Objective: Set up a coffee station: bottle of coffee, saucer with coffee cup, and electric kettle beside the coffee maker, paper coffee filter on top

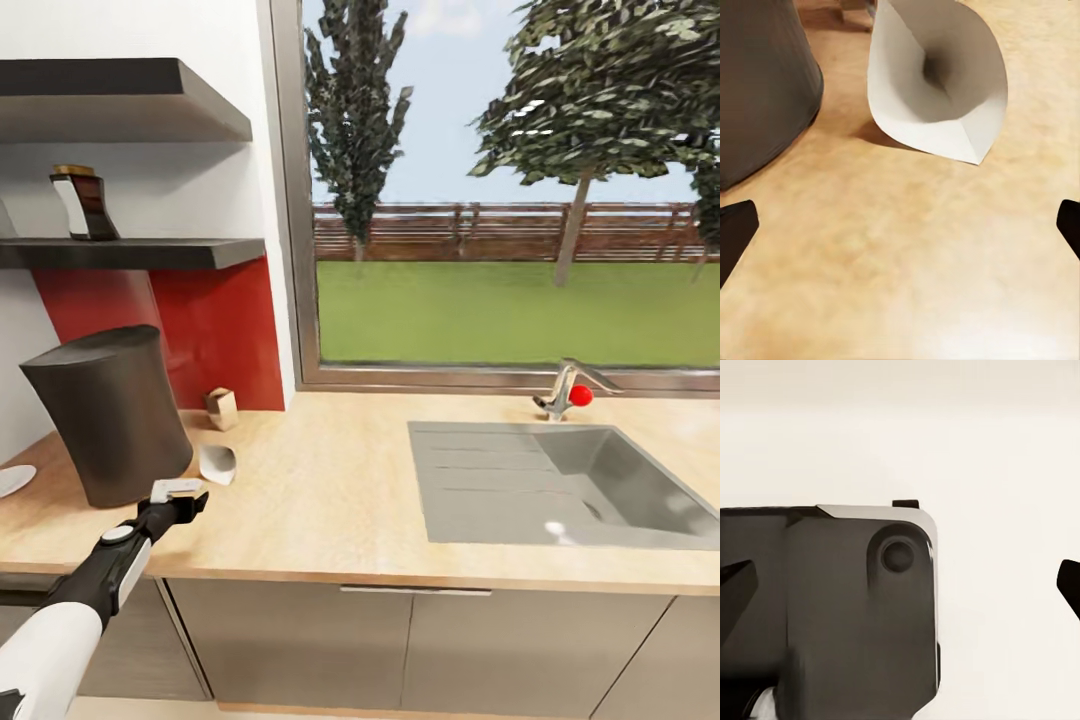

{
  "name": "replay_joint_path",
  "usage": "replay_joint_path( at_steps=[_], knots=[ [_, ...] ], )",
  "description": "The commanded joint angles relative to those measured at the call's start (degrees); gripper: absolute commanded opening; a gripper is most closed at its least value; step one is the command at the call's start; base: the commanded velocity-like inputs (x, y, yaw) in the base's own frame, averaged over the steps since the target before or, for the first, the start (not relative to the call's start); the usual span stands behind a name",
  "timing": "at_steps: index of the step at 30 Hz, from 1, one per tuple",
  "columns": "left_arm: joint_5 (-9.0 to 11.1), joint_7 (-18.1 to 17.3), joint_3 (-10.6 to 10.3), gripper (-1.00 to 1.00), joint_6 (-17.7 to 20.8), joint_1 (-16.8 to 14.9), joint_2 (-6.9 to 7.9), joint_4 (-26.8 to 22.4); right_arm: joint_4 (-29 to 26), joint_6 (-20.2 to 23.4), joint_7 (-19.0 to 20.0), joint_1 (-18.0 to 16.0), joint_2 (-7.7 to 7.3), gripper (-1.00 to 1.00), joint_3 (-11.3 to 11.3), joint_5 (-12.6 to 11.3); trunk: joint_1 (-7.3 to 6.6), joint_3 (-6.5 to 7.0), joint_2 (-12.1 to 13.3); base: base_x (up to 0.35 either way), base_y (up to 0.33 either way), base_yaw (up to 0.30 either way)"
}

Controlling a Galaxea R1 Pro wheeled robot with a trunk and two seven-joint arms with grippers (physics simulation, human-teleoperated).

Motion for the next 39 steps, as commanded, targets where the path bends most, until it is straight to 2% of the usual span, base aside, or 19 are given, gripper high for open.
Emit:
replay_joint_path(
  at_steps=[1,15,22,39],
  knots=[
    [-0.54,-0.49,0.49,1.0,0.19,-0.04,-0.06,-0.05,-0.02,-0.15,0.03,-0.02,0.01,1.0,-0.17,0.02,0.05,-0.12,-0.11,0.117,0.126,0.0],
    [-0.49,-0.47,0.54,1.0,0.04,-0.04,-0.23,0.09,2.56,-0.14,0.03,-0.02,0.01,1.0,-0.21,0.03,0.05,-0.12,-0.11,0.11,0.011,0.0],
    [-0.46,-0.47,0.58,1.0,0.04,-0.04,-0.23,0.04,2.77,-0.14,0.03,-0.02,0.01,1.0,-0.17,0.02,0.05,-0.12,-0.11,0.029,0.004,0.0],
    [-0.46,-0.47,0.61,1.0,0.04,-0.04,-0.21,0.06,2.88,-0.14,0.03,-0.02,0.01,1.0,-0.17,0.03,0.05,-0.12,-0.11,0.143,0.053,0.0]
  ],
)
